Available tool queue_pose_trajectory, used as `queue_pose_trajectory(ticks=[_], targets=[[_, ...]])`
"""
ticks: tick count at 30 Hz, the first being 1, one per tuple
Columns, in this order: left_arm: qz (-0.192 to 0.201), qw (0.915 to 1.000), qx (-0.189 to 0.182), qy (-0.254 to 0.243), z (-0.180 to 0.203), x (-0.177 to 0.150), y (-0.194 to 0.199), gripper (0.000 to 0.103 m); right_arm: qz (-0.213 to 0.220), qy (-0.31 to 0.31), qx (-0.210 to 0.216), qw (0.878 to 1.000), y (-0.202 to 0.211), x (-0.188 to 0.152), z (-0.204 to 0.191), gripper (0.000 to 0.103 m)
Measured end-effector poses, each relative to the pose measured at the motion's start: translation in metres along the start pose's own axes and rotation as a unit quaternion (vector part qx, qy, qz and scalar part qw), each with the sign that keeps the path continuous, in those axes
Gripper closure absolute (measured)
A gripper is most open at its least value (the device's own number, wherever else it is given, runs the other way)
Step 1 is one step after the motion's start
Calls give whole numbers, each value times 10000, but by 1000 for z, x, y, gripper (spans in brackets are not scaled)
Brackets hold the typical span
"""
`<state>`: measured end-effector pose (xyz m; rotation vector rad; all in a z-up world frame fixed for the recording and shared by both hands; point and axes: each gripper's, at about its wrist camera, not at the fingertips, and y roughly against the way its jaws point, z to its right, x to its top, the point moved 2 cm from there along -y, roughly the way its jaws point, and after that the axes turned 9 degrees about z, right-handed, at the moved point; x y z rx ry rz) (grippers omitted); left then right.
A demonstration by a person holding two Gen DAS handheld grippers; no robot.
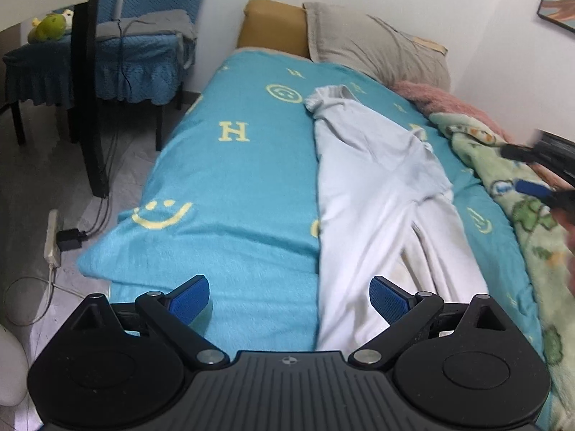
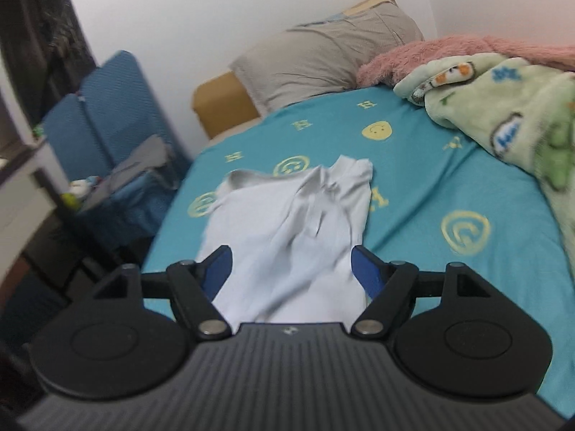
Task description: Fold clothes
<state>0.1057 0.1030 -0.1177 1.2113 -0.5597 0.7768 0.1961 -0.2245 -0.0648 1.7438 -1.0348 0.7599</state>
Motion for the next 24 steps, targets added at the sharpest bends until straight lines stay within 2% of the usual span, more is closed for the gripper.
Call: queue_pose_trajectory(ticks=[3,5,8,10,13,16,19,21,24], targets=[[-404,9980,-384,289,-4,-4,7,8,-125,8,44,9999,52,-14,-6,28],[-549,9969,-434,350,-7,-7,14,10,-231,53,73,9997,79,-24,-10,28],[-726,9966,-277,288,-10,-12,24,11,-383,99,38,9992,104,-40,-11,28],[-924,9950,-194,334,-13,-16,27,13,-451,-133,36,9989,115,-50,-3,28],[-1291,9906,-111,440,-19,-23,28,20,-622,-590,30,9963,126,-63,11,28],[-1595,9860,-39,488,-20,-29,31,32,-672,-866,-16,9940,135,-73,19,28],[-1715,9848,-25,265,-11,-30,42,42,-650,-943,-74,9934,139,-77,23,28],[-1774,9841,-18,-79,1,-33,52,50,-634,-1007,-70,9929,140,-77,25,28],[-1966,9786,104,-604,16,-41,62,54,-657,-1126,30,9915,139,-77,29,28]])
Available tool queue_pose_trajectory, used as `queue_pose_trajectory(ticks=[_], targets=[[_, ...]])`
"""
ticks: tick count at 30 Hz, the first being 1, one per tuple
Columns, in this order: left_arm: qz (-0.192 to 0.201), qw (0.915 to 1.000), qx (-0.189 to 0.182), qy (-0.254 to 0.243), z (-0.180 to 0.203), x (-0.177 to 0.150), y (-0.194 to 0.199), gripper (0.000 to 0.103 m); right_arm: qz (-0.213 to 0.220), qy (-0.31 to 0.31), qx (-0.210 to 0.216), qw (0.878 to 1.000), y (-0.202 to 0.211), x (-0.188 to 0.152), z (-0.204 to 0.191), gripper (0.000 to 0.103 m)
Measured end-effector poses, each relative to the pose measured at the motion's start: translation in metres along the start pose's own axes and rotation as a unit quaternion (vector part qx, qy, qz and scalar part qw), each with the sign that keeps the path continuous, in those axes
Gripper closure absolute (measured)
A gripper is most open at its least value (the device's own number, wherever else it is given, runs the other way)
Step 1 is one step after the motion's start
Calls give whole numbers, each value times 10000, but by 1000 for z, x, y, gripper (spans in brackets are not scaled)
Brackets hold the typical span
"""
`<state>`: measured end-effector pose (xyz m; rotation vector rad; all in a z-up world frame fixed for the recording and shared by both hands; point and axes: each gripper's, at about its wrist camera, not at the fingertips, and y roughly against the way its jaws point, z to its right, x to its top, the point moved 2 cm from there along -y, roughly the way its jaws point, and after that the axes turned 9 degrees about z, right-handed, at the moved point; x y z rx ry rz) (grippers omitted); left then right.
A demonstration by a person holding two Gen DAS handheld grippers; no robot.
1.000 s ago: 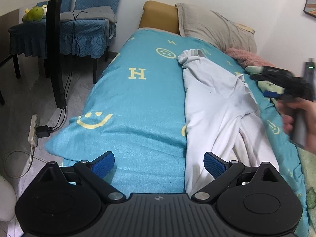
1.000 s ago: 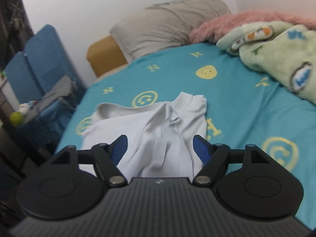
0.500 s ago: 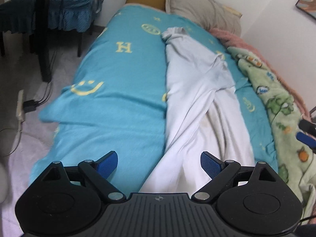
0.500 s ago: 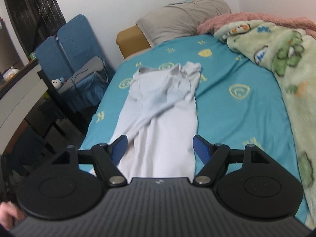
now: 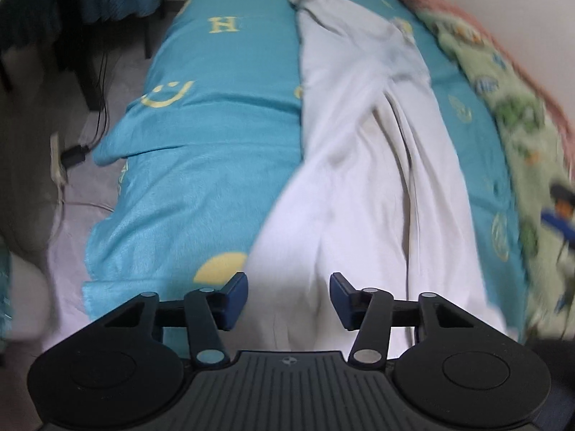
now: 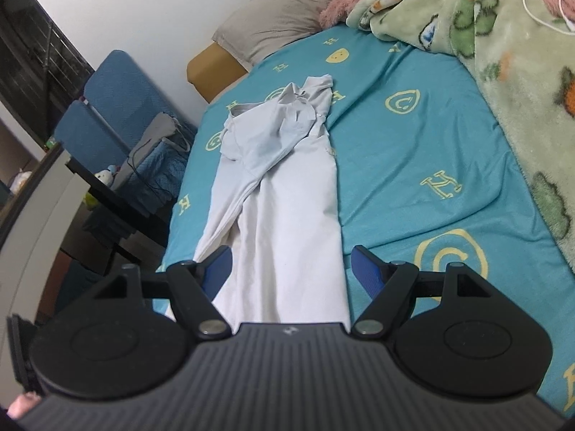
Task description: Fold clothes
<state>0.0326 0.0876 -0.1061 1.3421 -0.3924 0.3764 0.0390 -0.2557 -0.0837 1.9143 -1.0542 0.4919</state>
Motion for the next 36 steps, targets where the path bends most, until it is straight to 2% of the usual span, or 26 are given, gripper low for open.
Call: queue_pose_trajectory(ticks=[3,5,8,10,14,16,19,24,29,31,34,36], targets=[[-240,9992,167,-282,9,-8,-2,61,-45,-28,79,10000,-1,-1,0,28],[-284,9985,162,-441,15,-10,-3,61,-71,-32,100,9999,-2,-1,0,28],[-373,9965,355,-657,21,-13,-8,61,-120,-70,104,9998,-1,-3,1,28],[-578,9936,545,-797,22,-16,-15,67,-155,-138,97,9997,-2,-3,3,28],[-691,9913,690,-885,21,-20,-18,93,-201,-296,89,9993,-3,-4,6,28],[-551,9926,610,-895,22,-19,-11,99,-218,-353,96,9991,-3,-4,8,28],[-228,9939,474,-966,26,-18,3,100,-232,-421,111,9988,-3,-5,9,28],[304,9906,241,-1311,43,-15,32,101,-245,-468,109,9985,-2,-5,10,28],[677,9893,-237,-1267,62,-17,61,101,-218,-512,89,9984,-1,-4,11,28],[850,9861,-498,-1340,76,-21,74,101,-200,-517,63,9984,0,-4,12,28],[1044,9766,-936,-1630,106,-31,89,101,-180,-548,25,9983,0,-4,14,28],[992,9711,-1137,-1851,124,-43,85,101,-191,-553,-3,9983,-1,-4,16,28]])
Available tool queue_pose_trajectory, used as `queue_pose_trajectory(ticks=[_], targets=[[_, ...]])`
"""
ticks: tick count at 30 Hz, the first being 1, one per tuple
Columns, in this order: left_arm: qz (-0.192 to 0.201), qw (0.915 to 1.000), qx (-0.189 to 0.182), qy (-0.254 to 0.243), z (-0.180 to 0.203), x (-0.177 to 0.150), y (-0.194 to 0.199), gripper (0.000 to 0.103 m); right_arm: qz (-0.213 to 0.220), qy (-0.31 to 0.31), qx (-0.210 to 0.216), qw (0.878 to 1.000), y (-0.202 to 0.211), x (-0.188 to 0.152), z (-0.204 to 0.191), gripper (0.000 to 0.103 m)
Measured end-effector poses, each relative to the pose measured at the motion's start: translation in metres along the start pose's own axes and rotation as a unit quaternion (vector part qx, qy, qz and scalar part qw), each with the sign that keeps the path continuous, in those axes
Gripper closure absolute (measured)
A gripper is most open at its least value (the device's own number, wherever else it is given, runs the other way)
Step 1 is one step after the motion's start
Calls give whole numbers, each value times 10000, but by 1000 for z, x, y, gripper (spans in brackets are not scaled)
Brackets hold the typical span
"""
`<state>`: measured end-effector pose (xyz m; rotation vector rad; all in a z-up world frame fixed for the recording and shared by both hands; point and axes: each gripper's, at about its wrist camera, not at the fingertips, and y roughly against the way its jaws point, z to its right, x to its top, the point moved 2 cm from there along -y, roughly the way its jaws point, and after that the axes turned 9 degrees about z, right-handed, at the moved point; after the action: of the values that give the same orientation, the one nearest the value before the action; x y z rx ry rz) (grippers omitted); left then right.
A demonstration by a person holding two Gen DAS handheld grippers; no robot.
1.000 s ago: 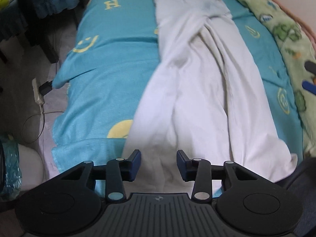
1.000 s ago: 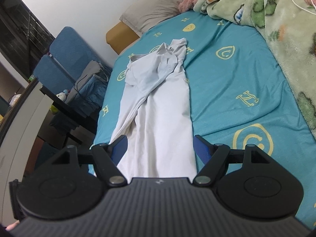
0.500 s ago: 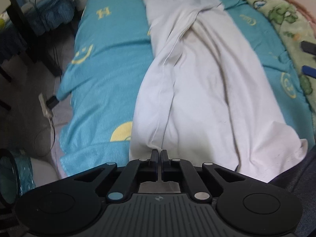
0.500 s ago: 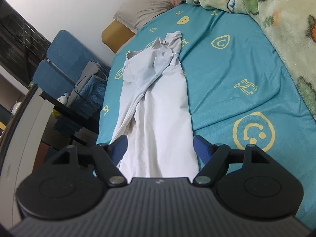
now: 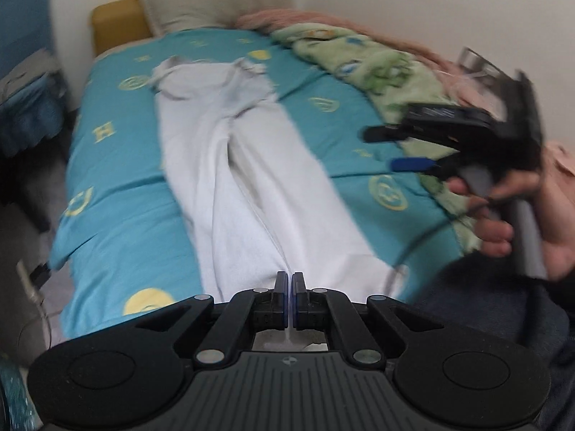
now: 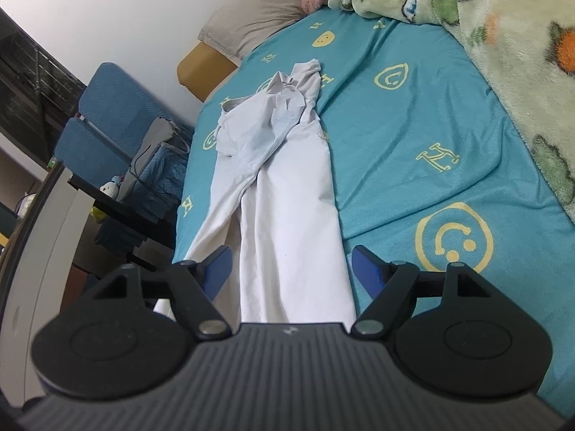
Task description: Fold clothes
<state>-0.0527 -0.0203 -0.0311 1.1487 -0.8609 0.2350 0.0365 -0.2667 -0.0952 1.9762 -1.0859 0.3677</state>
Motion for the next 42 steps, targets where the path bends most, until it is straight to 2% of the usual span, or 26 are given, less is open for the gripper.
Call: queue_pose_trajectory(ticks=[4,7,8,10,11,12,15,17,19,23,29,35,40,42], targets=[[-375,9990,-222,-121,19,-16,-33,101,-152,4,-90,9998,-4,-4,4,28],[-702,9953,-531,398,6,-24,-51,95,-463,-63,-97,9989,-7,-13,10,28],[-709,9942,-544,597,-1,-24,-53,90,-574,-92,-96,9983,-8,-16,12,28],[-642,9910,-574,1027,-19,-21,-52,74,-924,-292,-29,9953,-11,-26,17,27],[-613,9879,-572,1305,-30,-19,-51,56,-1059,-395,7,9936,-13,-30,19,27],[-582,9838,-546,1605,-42,-19,-51,46,-1146,-453,10,9924,-14,-33,20,27],[-575,9698,-231,2359,-84,-19,-56,41,-1264,-491,-101,9907,-19,-40,20,27],[-647,9624,59,2638,-108,-22,-67,40,-1377,-575,-188,9886,-23,-45,23,27],[-758,9542,239,2886,-123,-28,-79,40,-1494,-616,-297,9864,-26,-48,26,34],[-968,9423,260,3193,-138,-38,-92,40,-1572,-508,-523,9849,-30,-53,27,35],[-1150,9391,341,3219,-139,-47,-103,40,-1806,-64,-674,9812,-35,-62,17,35],[-1109,9383,333,3260,-143,-50,-102,39,-2125,-67,-738,9743,-36,-68,17,36],[-1083,9383,352,3266,-141,-53,-99,38,-2419,1052,-935,9600,-36,-86,-8,37],[-1081,9401,386,3210,-140,-54,-98,38,-2592,1209,-895,9540,-34,-92,-14,35]])
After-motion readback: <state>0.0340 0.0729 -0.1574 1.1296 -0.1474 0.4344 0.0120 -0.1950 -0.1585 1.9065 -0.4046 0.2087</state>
